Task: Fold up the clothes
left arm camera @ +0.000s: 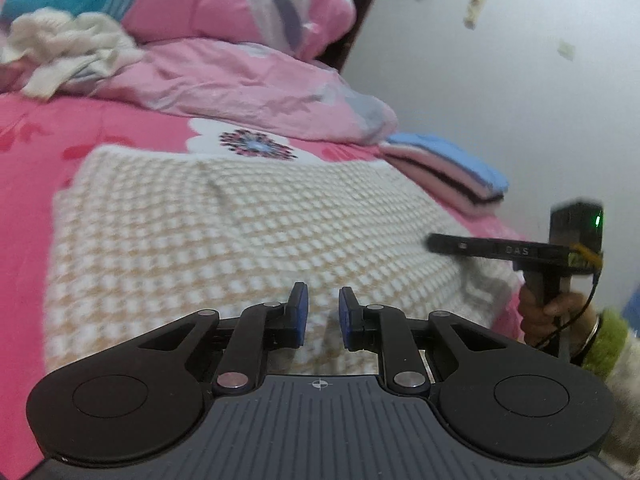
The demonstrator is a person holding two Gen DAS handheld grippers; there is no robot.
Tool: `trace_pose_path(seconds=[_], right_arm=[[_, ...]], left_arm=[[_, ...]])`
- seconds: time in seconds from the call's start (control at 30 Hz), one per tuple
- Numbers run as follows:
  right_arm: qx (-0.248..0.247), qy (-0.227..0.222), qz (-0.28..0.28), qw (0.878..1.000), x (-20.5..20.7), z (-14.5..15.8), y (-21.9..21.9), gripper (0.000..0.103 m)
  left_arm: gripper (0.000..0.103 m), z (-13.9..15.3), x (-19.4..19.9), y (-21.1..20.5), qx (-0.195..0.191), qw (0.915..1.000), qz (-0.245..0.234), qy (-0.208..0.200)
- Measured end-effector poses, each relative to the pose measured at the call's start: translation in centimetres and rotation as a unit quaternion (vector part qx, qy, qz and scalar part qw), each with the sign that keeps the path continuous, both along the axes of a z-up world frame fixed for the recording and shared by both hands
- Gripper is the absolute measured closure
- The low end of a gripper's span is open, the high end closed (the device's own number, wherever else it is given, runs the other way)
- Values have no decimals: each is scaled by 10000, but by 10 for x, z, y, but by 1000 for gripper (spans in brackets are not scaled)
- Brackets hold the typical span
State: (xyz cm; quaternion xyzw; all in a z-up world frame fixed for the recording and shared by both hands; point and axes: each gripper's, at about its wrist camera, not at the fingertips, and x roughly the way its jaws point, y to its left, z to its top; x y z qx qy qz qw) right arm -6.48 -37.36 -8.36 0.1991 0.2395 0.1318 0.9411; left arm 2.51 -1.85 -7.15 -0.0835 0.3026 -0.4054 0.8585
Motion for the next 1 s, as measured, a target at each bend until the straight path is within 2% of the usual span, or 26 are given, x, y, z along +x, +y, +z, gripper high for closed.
trace_pose_path(seconds=[0.1,0.17,0.23,0.33,0.47,0.53,0.63,0.73,0.83,0.93,1.0], right_arm=[[467,-29,-416,9980,-12,-5,-33,103],[313,0,-773,9965,-19,-6,-44,103],[531,-13,-982,9937,-26,-9,-58,103],[499,17,-1375,9892,-33,-8,-69,103],[573,-38,-1704,9837,-43,1,-75,102],[597,-212,-1491,9868,-43,11,-69,102],[451,-387,-873,9944,-26,26,-43,101],[261,-355,-71,9990,-3,31,-7,101],[46,-172,592,9981,20,26,28,101],[-241,22,895,9957,34,16,51,101],[-264,70,868,9959,38,10,50,102]], left_arm=[[85,0,-1,19,-55,9993,365,56],[85,0,1,33,-134,9980,591,155],[85,1,0,46,-137,9962,829,212],[85,4,-2,62,-172,9938,1069,272],[81,16,-5,67,-91,9918,1270,92],[79,22,-4,61,-106,9923,1231,-58],[78,31,3,41,-209,9954,917,-188],[76,35,10,4,-85,9984,469,-288],[75,31,13,-30,151,9990,137,-408],[75,16,20,-44,296,9990,180,-287],[75,9,28,-35,174,9991,376,-83]])
